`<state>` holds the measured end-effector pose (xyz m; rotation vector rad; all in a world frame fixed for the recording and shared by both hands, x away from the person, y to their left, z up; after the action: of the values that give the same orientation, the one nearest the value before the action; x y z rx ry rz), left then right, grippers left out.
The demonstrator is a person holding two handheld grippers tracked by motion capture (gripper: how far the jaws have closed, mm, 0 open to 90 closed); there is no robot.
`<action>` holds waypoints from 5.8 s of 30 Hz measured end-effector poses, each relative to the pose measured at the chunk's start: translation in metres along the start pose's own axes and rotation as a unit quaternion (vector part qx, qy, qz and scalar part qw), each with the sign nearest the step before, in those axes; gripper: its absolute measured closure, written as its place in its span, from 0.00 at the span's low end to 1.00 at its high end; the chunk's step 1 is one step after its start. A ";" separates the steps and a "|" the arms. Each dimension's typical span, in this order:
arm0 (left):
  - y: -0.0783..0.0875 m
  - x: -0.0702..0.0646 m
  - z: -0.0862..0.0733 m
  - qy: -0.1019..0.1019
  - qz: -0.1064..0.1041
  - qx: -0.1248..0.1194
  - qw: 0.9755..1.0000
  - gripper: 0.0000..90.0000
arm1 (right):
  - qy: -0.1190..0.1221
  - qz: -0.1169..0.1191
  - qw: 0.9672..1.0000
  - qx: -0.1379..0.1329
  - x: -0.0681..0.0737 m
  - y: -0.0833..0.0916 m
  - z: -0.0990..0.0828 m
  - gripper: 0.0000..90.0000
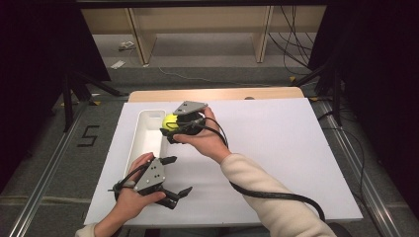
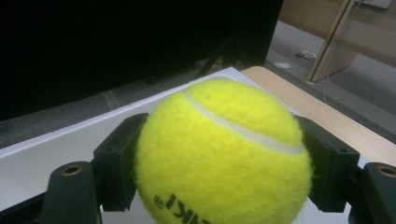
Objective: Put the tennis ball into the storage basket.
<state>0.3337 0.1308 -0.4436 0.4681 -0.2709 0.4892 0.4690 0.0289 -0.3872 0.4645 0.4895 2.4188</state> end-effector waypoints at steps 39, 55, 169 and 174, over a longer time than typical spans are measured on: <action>0.000 -0.001 0.001 -0.002 -0.002 0.000 1.000 0.00 | 0.008 0.006 1.000 0.006 0.009 -0.016 0.009 0.29; 0.000 -0.001 0.001 -0.004 -0.004 0.000 1.000 0.00 | 0.010 0.010 1.000 0.010 0.011 -0.021 0.011 0.29; -0.001 -0.005 0.001 -0.007 -0.013 -0.001 1.000 0.00 | 0.017 0.034 0.997 0.059 0.026 -0.074 0.009 0.29; -0.001 -0.005 0.001 -0.008 -0.013 0.000 1.000 0.00 | 0.019 0.033 0.998 0.059 0.026 -0.076 0.009 0.29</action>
<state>0.3301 0.1273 -0.4446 0.4746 -0.2791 0.4602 0.4912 0.1037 -0.4084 0.4932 0.6444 2.4759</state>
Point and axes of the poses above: each handheld gripper's, and its own axes: y roughly backward along the jaws, z roughly out of its top, x roughly to its left, the point moved 3 cm from there along -y, roughly forward along the jaws, and after that the axes turned 15 degrees about -y, right-handed, at the moved point
